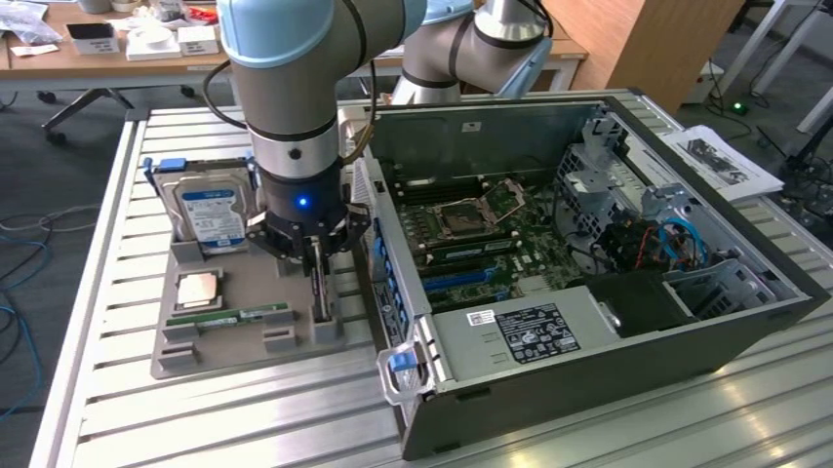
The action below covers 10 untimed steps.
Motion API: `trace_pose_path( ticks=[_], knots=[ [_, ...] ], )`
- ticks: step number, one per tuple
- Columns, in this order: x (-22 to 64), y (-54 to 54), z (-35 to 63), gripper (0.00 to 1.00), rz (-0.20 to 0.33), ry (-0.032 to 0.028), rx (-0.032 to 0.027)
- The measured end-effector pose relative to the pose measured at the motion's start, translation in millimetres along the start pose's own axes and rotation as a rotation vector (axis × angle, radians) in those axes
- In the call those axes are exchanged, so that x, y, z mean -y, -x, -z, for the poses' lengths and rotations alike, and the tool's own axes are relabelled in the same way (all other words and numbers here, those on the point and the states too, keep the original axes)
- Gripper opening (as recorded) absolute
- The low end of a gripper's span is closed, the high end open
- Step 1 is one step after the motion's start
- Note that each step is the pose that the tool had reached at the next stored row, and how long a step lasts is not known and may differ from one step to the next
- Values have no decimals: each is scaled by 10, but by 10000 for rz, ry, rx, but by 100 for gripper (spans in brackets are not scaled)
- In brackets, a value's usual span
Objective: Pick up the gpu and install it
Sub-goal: 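Pick up the gpu and move the gpu toward the slot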
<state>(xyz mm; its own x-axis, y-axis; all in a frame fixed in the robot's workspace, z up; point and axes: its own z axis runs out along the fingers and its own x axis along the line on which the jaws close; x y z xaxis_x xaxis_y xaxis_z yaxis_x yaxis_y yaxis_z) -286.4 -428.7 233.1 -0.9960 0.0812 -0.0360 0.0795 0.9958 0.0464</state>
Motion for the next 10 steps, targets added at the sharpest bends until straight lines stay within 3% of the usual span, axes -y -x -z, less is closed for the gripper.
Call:
trace_pose_path(
  ticks=[6, 10],
  knots=[
    [0, 0, 0, 27, 17, 0, -1],
    [0, 0, -1, 27, 432, 15, -20]
  ],
)
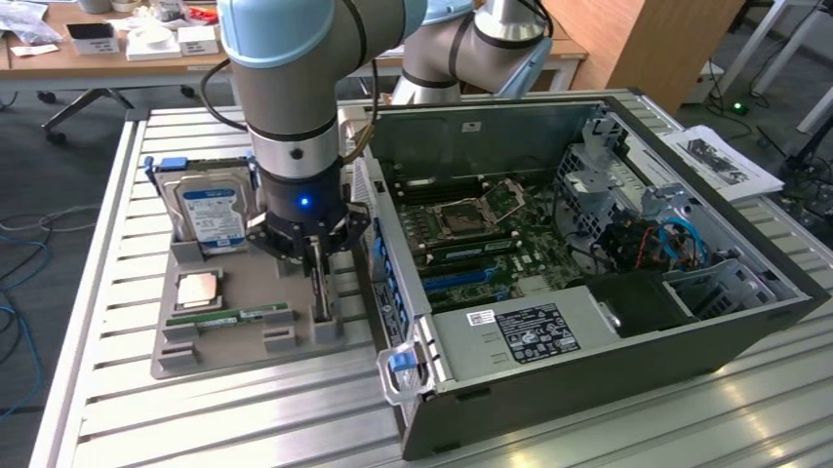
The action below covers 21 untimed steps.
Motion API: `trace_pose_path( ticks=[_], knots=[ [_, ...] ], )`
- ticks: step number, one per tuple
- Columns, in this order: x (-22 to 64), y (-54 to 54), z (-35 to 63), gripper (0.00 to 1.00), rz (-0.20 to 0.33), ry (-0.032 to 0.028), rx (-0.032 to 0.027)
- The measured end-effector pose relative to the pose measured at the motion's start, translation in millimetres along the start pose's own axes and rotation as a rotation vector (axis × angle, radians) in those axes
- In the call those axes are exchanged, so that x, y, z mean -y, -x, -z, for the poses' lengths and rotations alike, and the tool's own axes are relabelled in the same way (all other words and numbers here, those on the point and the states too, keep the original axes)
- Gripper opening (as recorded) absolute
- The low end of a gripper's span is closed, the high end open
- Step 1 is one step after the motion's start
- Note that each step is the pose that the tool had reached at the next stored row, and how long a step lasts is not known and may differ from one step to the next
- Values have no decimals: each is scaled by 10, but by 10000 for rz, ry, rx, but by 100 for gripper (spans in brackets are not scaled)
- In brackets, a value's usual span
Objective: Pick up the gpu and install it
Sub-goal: 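Pick up the gpu and move the gpu toward the slot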
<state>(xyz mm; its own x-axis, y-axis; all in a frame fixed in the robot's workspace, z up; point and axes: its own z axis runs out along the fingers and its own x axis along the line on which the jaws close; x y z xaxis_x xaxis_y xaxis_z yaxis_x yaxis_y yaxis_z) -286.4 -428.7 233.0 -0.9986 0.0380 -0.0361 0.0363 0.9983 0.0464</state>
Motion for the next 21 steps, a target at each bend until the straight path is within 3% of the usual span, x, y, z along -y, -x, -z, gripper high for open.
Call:
trace_pose_path(
  ticks=[8, 21],
  knots=[
    [-1, 0, 15, 27, 8, 2, 0],
    [-10, 8, 225, 27, 13, 0, -1]
  ],
)
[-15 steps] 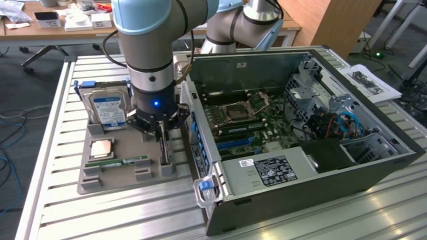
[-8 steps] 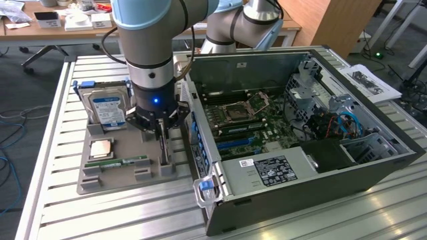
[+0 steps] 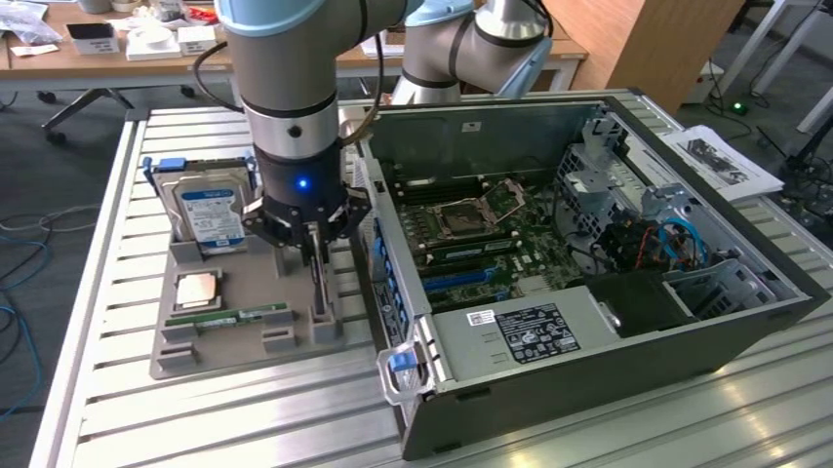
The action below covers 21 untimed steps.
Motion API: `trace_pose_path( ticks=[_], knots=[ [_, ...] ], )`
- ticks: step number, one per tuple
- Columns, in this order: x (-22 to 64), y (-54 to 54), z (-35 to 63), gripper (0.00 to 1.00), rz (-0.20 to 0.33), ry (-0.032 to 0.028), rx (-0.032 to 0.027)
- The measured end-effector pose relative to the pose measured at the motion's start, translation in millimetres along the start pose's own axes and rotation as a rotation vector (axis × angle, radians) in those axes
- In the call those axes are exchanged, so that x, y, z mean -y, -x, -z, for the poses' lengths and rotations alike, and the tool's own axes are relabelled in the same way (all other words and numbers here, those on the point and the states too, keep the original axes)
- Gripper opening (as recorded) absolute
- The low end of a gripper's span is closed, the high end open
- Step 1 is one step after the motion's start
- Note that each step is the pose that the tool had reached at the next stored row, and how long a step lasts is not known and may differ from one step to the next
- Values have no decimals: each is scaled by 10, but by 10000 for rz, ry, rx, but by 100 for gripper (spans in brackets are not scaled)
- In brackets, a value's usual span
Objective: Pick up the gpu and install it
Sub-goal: 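Pick up the gpu and move the gpu toward the slot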
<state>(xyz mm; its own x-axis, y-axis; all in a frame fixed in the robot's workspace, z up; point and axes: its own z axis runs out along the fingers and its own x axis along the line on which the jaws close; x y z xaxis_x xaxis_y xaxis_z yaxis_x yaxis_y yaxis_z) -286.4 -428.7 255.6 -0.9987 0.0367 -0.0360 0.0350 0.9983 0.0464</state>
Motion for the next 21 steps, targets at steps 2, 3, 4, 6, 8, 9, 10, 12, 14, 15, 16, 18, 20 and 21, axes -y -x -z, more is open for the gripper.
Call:
trace_pose_path(
  ticks=[2, 3, 4, 6, 8, 9, 10, 12, 14, 15, 16, 18, 20, 21],
  knots=[
    [-1, 1, 23, 27, 0, 0, 0],
    [-2, 1, 34, 27, 1, 1, 1],
    [-2, 2, 42, 27, 1, 1, 1],
    [-3, 2, 57, 27, 2, 1, 1],
    [-3, 2, 68, 27, 3, 1, 0],
    [-4, 3, 73, 27, 3, 1, 1],
    [-4, 3, 79, 27, 3, 1, 0],
    [-4, 3, 89, 27, 4, 1, 1],
    [-5, 4, 100, 27, 4, 1, 0],
    [-5, 4, 104, 27, 5, 1, 1],
    [-5, 4, 107, 27, 5, 3, 2],
    [-6, 4, 115, 27, 5, 1, 0],
    [-6, 4, 122, 27, 5, 1, 1],
    [-6, 4, 124, 27, 5, 2, 1]
  ],
)
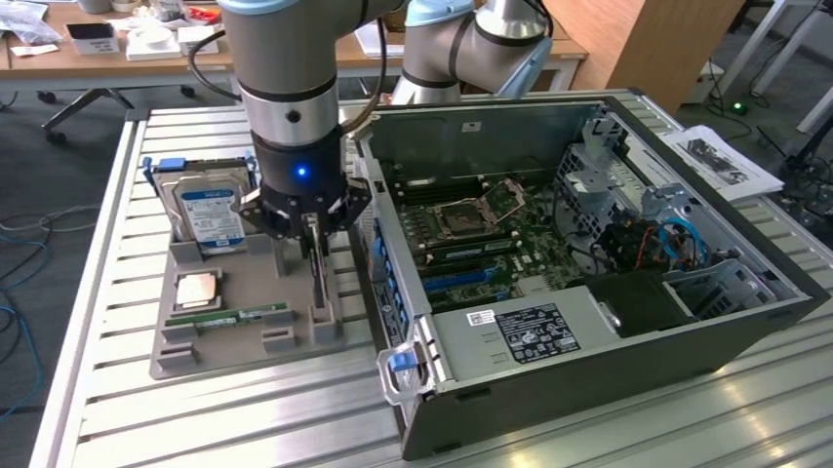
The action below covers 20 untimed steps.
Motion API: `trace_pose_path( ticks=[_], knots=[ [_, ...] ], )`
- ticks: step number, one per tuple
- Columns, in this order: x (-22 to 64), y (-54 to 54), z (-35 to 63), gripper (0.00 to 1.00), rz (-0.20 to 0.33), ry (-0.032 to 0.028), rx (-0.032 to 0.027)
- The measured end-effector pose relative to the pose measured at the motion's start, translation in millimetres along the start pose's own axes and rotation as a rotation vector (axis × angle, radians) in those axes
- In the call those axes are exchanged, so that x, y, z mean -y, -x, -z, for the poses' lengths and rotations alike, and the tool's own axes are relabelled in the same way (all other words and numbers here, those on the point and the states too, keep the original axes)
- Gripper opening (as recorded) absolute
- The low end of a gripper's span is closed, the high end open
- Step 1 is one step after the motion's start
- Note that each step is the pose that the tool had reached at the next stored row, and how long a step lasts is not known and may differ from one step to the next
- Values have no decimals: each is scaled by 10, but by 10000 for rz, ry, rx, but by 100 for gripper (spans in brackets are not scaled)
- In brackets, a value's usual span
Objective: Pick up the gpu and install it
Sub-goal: 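Pick up the gpu and move the gpu toward the slot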
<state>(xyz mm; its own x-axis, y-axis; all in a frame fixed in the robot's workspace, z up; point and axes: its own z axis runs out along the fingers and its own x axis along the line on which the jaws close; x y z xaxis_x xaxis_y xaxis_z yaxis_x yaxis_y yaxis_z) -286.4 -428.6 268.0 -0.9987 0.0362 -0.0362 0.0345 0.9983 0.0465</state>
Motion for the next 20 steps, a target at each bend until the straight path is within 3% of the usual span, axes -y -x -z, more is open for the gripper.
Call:
trace_pose_path(
  ticks=[16, 19, 20],
  knots=[
    [-2, 2, 50, 27, 6, -2, -2],
    [-3, 3, 77, 27, 8, -1, -2],
    [-6, 5, 127, 27, 9, 0, -2]
  ],
)
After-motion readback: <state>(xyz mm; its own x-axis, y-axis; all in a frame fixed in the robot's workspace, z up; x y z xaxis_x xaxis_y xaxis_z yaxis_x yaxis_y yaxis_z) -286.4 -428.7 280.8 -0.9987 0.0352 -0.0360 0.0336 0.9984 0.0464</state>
